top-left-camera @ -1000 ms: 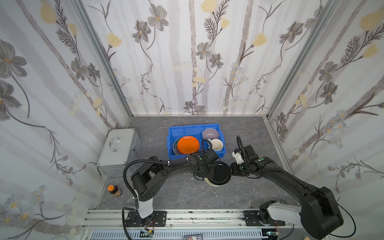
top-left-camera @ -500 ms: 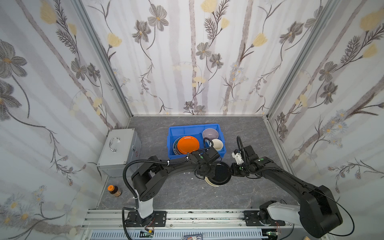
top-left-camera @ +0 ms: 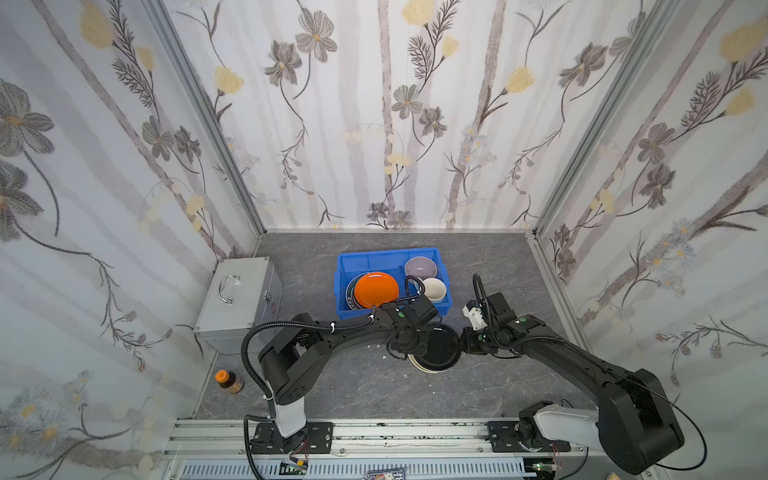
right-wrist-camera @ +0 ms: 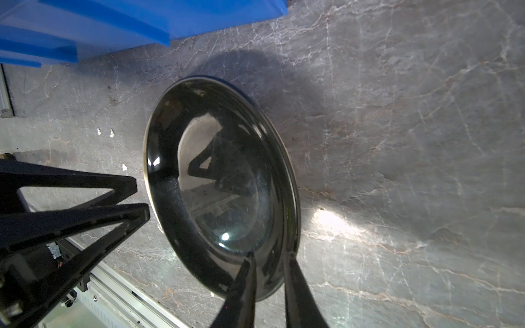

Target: Place the mixed dishes into the plastic bin

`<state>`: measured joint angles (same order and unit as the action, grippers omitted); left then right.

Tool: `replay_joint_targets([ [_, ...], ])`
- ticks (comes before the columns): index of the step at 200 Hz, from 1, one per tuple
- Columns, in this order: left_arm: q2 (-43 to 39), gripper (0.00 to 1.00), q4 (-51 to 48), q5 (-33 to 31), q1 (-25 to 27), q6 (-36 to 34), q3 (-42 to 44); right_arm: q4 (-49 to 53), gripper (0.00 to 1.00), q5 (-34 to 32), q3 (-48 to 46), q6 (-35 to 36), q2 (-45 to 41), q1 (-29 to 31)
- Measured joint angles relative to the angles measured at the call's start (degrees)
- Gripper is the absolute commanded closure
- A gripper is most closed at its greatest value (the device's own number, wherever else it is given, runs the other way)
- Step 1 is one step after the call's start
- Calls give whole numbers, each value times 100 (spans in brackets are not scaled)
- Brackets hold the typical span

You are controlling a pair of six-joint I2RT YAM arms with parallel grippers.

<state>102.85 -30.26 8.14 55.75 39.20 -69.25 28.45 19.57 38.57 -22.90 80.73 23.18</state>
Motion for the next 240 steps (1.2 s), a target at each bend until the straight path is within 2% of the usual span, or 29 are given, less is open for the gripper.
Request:
replay_joint_targets([
  [240, 197, 67, 234, 177, -11, 2, 122, -37, 72, -31, -17, -68, -28, -7],
])
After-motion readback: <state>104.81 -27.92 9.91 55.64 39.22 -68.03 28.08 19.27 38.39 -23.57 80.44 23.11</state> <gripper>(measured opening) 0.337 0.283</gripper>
